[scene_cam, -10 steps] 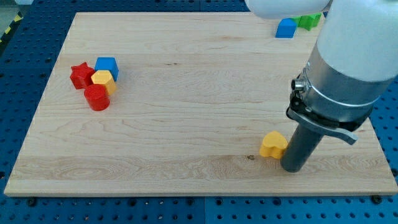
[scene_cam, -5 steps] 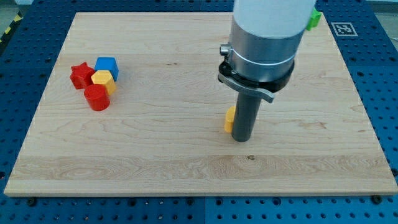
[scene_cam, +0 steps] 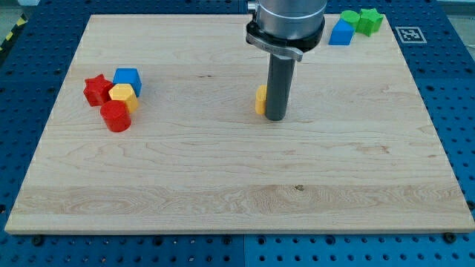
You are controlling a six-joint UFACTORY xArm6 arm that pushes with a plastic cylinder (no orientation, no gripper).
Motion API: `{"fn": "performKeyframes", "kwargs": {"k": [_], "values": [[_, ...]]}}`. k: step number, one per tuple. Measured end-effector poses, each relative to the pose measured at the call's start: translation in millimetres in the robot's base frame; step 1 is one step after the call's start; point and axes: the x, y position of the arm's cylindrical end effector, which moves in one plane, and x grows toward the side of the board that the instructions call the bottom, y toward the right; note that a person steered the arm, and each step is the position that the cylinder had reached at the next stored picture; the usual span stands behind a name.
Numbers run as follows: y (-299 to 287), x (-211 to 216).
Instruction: Slide the yellow heart closer to the group of blocks
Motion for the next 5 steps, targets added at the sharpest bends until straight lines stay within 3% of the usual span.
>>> {"fn": "performKeyframes", "kwargs": {"k": [3,5], "values": [[0,-90],[1,-89]]}}
